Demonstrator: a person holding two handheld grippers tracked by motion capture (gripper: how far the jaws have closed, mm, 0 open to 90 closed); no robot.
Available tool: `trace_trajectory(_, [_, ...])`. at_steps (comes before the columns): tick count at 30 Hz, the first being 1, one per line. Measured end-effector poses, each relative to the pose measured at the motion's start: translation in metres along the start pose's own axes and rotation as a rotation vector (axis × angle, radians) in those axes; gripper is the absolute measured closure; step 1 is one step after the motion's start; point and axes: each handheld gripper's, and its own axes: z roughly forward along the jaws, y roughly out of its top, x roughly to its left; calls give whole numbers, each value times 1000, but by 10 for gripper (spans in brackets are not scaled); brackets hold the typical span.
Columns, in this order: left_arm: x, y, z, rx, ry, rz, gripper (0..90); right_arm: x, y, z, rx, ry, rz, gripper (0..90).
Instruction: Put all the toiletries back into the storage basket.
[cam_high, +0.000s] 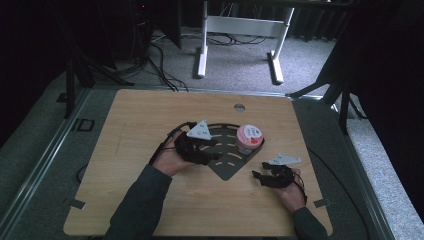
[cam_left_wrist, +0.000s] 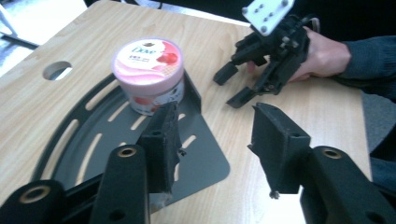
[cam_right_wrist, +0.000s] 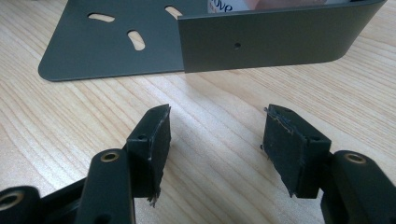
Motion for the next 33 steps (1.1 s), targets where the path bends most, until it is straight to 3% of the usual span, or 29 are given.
trace_trajectory(5, [5,5,1,13,-16,10,481,1,0,1,0,0,-1,399])
trace_trajectory(17, [29,10,0,24,17,-12,475,1,1,1,4,1,-10,387])
trace_trajectory(22, [40,7,1,80,27,-33,474,1,0,1,3,4,-8,386])
trace_trajectory(33, [48,1,2,143,52,-41,463,1,0,1,3,4,-10,386])
